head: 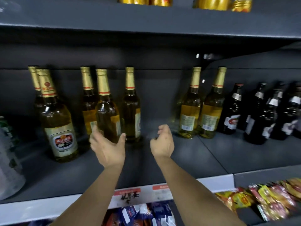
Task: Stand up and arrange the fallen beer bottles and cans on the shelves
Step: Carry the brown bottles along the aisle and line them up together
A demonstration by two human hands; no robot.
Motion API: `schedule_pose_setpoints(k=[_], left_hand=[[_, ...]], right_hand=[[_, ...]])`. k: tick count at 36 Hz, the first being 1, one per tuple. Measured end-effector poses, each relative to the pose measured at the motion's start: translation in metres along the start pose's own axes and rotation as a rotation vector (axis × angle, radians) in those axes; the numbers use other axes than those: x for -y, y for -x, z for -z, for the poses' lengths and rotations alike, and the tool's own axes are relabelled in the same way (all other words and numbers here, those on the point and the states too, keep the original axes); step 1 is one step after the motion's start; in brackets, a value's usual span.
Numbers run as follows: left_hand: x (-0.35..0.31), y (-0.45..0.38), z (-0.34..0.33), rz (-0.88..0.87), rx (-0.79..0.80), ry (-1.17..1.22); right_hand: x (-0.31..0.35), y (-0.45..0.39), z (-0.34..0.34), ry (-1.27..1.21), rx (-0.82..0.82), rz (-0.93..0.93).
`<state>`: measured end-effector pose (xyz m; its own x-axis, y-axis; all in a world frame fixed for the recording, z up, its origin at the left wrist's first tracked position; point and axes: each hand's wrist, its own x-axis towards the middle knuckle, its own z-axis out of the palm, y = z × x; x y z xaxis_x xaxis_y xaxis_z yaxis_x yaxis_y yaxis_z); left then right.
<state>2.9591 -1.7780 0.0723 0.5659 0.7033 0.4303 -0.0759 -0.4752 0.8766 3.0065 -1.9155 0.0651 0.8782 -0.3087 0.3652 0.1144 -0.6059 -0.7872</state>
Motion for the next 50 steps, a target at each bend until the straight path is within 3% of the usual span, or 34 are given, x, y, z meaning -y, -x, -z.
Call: schedule_pose_setpoints(k=[5, 10, 14, 18, 22, 27, 32, 39, 50], left_hand=[[-0.027, 0.029, -0.011, -0.232, -0.183, -0.055], [-0.065, 0.075, -0.054, -0.309, -0.016, -0.011], [-0.084, 0.104, -0.099, -0.17, 0.28, 0.045], [-0.09, 0.123, -0.132, -0.036, 0.435, 0.068], [-0.098, 0.121, -0.158, 0.093, 0.497, 0.105], [-0.107, 0.101, -0.193, 0.114, 0.558, 0.103], [-0.104, 0.089, -0.216, 0.084, 0.625, 0.058], [-0.1, 0.093, -0.207, 0.069, 0.448, -0.003], [-0.074, 0.079, -0.142, 0.144, 0.206, -0.151]], right_hand=[[-0.03, -0.023, 0.058, -0.021, -0.192, -0.036], [-0.068, -0.05, 0.115, 0.03, -0.288, -0.058], [-0.1, -0.071, 0.145, 0.109, -0.191, -0.04], [-0.121, -0.09, 0.16, 0.11, -0.054, -0.092], [-0.132, -0.11, 0.16, 0.087, 0.076, -0.126], [-0.137, -0.135, 0.146, 0.07, 0.177, -0.152], [-0.14, -0.146, 0.136, 0.161, 0.133, -0.186], [-0.118, -0.144, 0.124, 0.261, 0.172, -0.119], [-0.071, -0.115, 0.081, 0.194, 0.302, -0.007]])
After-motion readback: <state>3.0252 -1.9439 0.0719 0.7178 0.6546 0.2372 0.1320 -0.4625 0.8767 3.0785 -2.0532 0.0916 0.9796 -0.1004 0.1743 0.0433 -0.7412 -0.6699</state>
